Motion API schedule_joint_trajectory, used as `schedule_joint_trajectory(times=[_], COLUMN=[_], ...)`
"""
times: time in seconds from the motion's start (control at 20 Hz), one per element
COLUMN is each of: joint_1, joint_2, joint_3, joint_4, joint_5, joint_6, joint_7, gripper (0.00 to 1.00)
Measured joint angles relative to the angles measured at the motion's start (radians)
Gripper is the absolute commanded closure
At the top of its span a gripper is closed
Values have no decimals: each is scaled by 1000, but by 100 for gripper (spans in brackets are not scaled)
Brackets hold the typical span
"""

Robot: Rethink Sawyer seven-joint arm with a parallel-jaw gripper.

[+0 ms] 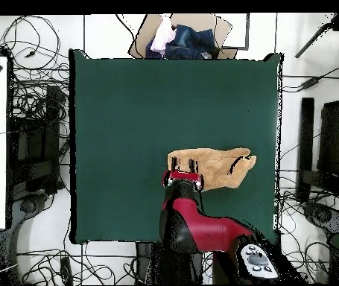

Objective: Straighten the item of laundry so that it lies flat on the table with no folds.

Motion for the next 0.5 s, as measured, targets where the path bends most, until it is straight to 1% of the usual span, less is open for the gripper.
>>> schedule_joint_trajectory(times=[0.5], joint_1=[48], joint_2=[51], joint_3=[0], joint_4=[0], joint_5=[98], joint_6=[-36], joint_7=[0], gripper=[0])
